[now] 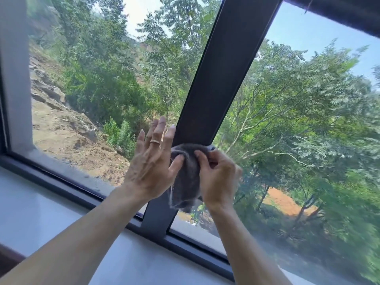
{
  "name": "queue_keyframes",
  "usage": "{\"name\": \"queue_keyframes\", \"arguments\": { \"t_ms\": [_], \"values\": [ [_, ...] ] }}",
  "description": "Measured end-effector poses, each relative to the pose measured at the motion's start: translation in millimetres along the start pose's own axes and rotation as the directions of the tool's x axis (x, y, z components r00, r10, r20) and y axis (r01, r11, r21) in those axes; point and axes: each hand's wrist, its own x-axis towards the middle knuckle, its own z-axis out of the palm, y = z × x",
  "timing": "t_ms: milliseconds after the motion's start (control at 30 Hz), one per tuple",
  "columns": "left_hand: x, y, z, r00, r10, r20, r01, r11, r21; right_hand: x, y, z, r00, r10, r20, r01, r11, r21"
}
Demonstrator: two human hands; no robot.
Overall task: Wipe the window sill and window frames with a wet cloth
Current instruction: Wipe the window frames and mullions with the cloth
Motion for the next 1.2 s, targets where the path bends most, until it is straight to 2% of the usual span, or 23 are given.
{"name": "queue_keyframes", "arguments": {
  "t_ms": [100, 200, 267, 433, 600, 767, 933, 1067, 1200],
  "values": [
    [1, -1, -4, 1.0, 0.026, 0.0, -0.026, 1.0, 0.003, 0, -3, -1, 0.998, 0.004, 0.058, -0.004, 1.0, 0.001],
    [7, -4, -11, 0.999, 0.034, 0.001, -0.034, 0.999, -0.012, 31, -18, -5, 0.997, 0.014, -0.074, -0.012, 1.0, 0.02],
    [12, -3, -18, 0.999, 0.042, -0.01, -0.043, 0.998, -0.045, 32, -17, -2, 0.995, 0.001, -0.1, 0.001, 1.0, 0.016],
    [15, -1, -23, 0.997, 0.071, -0.02, -0.072, 0.996, -0.05, 13, -14, -2, 0.999, 0.036, 0.034, -0.035, 0.999, -0.025],
    [24, 4, -14, 0.999, 0.032, -0.038, -0.033, 0.999, -0.024, 49, -29, -5, 0.991, 0.026, -0.134, -0.022, 0.999, 0.029],
    [29, 0, -18, 0.998, 0.052, -0.024, -0.052, 0.999, -0.003, 31, -25, -4, 1.0, 0.0, -0.002, 0.0, 1.0, -0.028],
    [45, -1, -30, 0.997, 0.054, -0.057, -0.058, 0.997, -0.055, 64, -42, -6, 0.984, -0.002, -0.176, -0.003, 1.0, -0.029],
    [52, -2, -36, 0.997, 0.066, -0.041, -0.067, 0.997, -0.028, 49, -42, -6, 0.992, -0.033, -0.118, 0.028, 0.998, -0.05],
    [69, -2, -44, 0.996, 0.048, -0.076, -0.052, 0.998, -0.048, 97, -64, -17, 0.979, -0.025, -0.202, 0.015, 0.999, -0.052]
  ]
}}
